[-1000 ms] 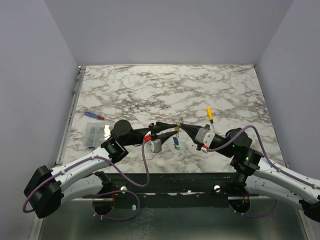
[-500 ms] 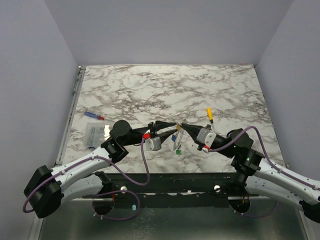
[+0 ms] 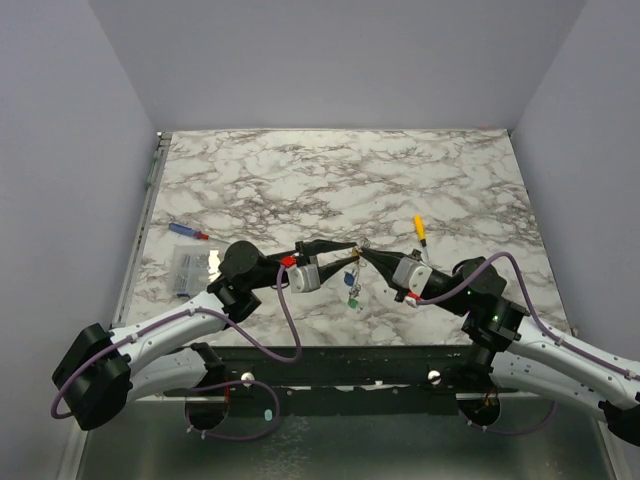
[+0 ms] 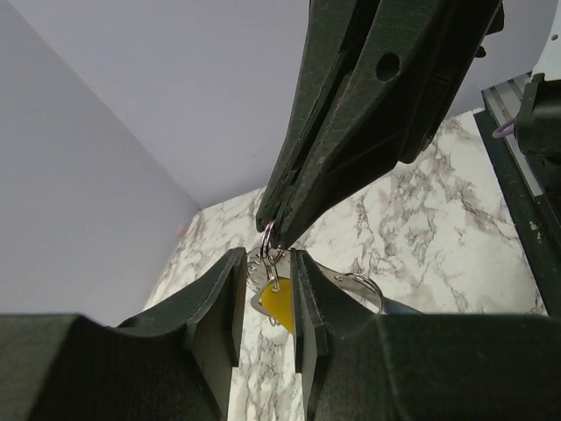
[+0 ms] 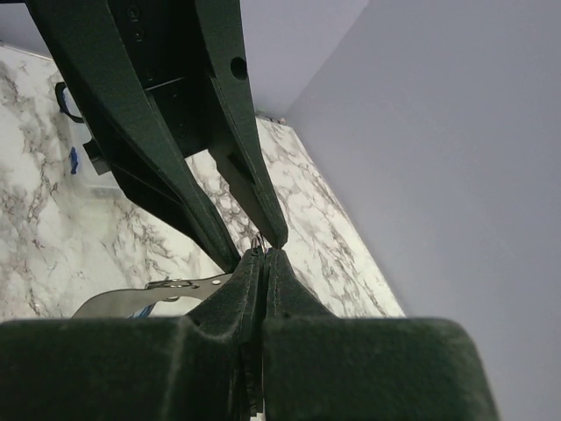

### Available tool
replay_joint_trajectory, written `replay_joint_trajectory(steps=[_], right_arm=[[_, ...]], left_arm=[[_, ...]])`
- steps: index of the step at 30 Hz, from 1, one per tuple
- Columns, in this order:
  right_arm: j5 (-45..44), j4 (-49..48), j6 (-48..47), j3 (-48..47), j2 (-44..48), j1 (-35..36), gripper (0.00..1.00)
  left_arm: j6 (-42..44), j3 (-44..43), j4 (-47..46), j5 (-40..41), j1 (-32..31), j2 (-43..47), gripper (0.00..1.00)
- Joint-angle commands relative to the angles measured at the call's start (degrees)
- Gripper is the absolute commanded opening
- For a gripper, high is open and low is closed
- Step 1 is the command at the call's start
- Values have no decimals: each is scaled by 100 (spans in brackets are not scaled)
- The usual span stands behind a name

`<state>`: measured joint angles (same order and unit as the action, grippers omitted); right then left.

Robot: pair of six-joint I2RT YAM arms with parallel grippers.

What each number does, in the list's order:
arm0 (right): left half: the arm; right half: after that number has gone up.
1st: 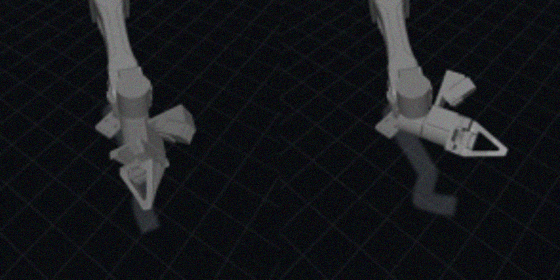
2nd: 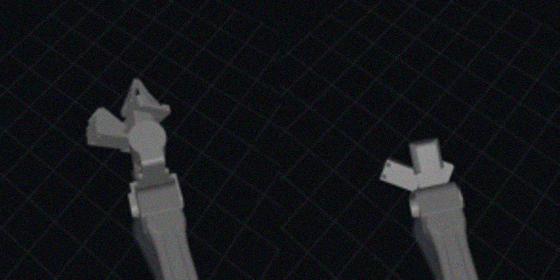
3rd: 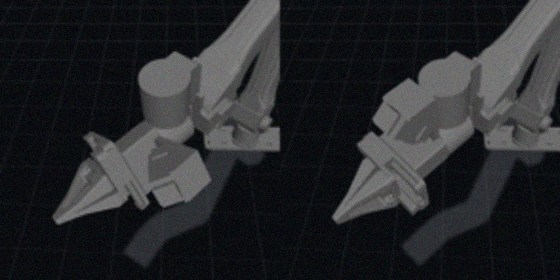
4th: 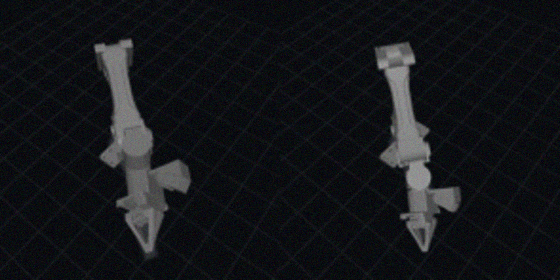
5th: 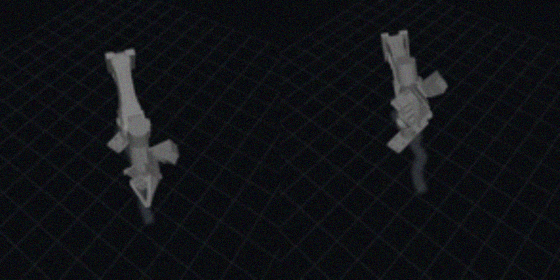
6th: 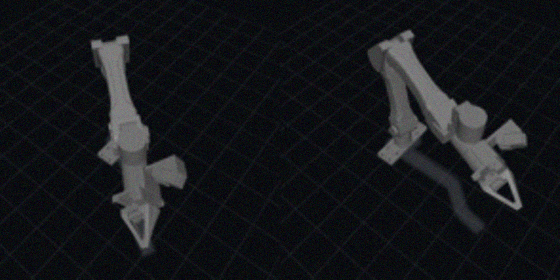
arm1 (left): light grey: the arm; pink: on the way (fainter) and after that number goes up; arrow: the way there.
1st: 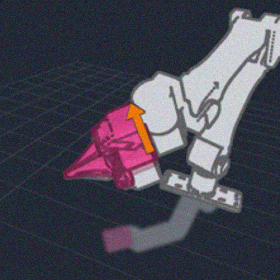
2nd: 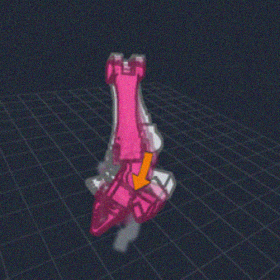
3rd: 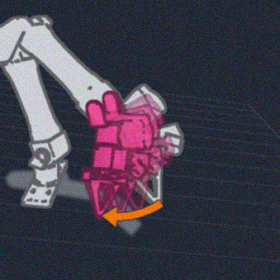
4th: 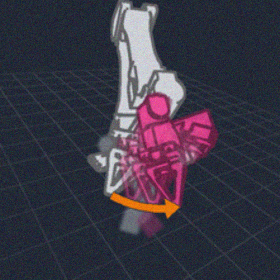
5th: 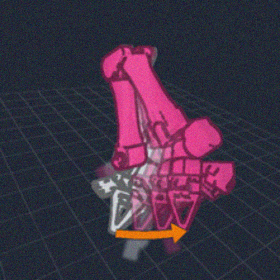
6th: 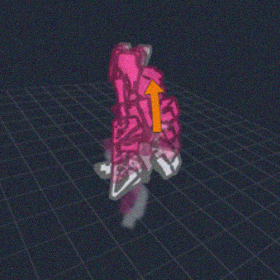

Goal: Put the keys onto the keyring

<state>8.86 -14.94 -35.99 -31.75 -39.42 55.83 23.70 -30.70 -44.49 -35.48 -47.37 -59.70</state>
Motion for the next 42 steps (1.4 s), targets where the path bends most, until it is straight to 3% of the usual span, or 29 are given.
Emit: replay_joint_trajectory(steps=[1, 17, 23, 31, 33, 38, 42], right_arm=[[198, -349, 13, 26, 6, 24, 1], [661, -351, 229, -33, 60, 24, 1], [951, -300, 311, -51, 48, 24, 1], [746, -209, 215, -51, 5, 24, 1], [594, -181, 178, -18, 33, 24, 7], [193, 115, -47, -31, 40, 24, 44], [12, 317, -165, -55, 61, 24, 54]], left_arm=[[-181, 42, -209, -153, 2, -63, 32], [-160, 72, -209, -125, 1, -147, 26], [-168, 39, -211, -322, 0, -219, 1], [-169, 20, -174, -35, 31, -249, 0], [-45, 9, -10, 164, 61, -217, 0], [536, -130, 713, 764, 80, -139, 0], [970, -204, 1178, 1187, 84, -155, 0]])
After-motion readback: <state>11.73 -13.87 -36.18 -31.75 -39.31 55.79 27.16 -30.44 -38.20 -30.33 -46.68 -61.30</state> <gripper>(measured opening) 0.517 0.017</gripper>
